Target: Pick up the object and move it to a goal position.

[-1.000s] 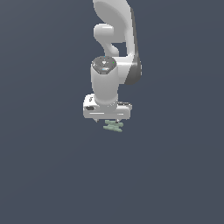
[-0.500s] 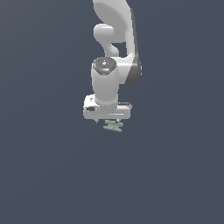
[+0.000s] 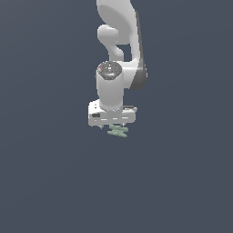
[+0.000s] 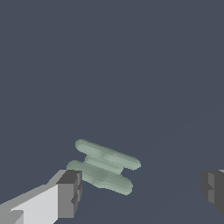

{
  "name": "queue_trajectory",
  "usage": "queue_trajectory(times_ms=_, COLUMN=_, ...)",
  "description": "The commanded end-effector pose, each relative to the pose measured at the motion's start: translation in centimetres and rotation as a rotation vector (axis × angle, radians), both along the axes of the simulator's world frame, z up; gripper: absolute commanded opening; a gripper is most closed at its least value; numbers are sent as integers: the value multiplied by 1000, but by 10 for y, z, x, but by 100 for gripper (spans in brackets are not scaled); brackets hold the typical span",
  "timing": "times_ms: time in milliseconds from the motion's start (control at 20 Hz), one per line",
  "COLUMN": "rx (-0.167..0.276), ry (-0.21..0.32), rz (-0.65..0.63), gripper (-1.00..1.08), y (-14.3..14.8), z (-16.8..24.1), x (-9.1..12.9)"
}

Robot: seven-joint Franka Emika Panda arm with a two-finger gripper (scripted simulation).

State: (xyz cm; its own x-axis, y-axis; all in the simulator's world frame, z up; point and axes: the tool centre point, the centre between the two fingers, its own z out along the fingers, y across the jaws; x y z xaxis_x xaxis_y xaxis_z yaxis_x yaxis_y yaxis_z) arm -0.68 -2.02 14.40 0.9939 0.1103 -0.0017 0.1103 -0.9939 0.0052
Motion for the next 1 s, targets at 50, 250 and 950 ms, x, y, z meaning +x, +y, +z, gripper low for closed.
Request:
queue_trajectory(times_ms=50, rx=-2, ry=1, rz=72, gripper=100, y=1, z=-5, x=-3)
queue_trajectory(times_ms=250, rx=-4, ry=3, rz=178, gripper=100, y=2, z=-13, x=-7)
queue_trajectory(times_ms=950, rx=-7, ry=9, rz=593, gripper=100, y=10, z=-40, x=-23)
